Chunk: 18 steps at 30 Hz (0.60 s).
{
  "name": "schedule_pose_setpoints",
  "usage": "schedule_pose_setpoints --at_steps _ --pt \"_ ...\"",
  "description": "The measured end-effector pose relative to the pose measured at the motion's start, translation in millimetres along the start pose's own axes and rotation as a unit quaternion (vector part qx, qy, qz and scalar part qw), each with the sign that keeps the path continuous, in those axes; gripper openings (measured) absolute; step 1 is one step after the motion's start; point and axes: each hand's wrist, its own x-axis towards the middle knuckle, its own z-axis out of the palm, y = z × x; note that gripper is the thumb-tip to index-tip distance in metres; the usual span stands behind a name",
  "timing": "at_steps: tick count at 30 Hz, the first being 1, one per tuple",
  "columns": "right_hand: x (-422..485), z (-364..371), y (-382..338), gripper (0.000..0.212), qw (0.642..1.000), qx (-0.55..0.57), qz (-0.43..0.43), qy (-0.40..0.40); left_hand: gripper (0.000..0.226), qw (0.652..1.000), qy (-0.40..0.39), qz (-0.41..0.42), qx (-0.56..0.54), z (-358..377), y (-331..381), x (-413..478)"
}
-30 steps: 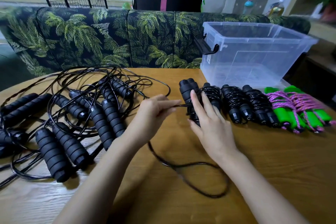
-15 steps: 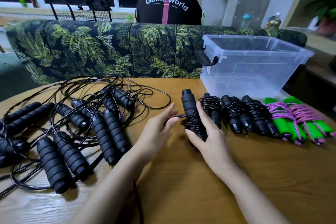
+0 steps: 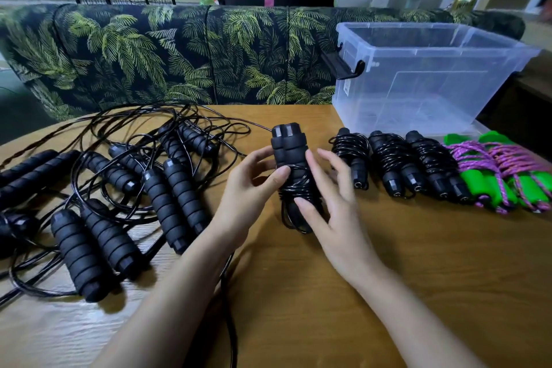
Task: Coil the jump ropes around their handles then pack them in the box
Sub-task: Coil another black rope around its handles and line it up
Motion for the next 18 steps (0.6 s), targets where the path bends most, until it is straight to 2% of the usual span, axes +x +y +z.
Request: schedule_pose_setpoints --at_steps 4,6,9,11,14,16,18 --pt "-2 4 -1 0.075 0.992 -0.126 -0.027 -0.011 0.055 0.999 0.035 -0.012 -0.009 2 -1 -4" --pt "-1 2 0 0.075 0.994 -0.106 -0.02 0.001 0.053 0.999 0.024 -0.012 -0.017 0 1 -5" --pt "1 -1 3 0.071 1.0 -0.011 -0.003 0.004 0.051 0.999 -0.012 -0.018 -0.032 -5 4 -5" --pt "0 0 4 0.07 0.999 -0.052 -0.015 0.001 0.05 0.999 -0.022 -0.018 -0.033 -5 4 -5" --pt "-1 1 3 0.071 0.99 -0.134 -0.041 -0.002 0.051 0.999 0.006 -0.013 -0.029 -5 6 -7" --pt "-1 2 3 0.069 0.995 -0.094 -0.03 -0.008 0.052 0.999 0.008 -0.014 -0.04 -7 8 -6" --pt "1 1 3 0.067 1.0 -0.001 0.01 -0.004 0.052 0.998 -0.012 -0.017 -0.056 -10 11 -5"
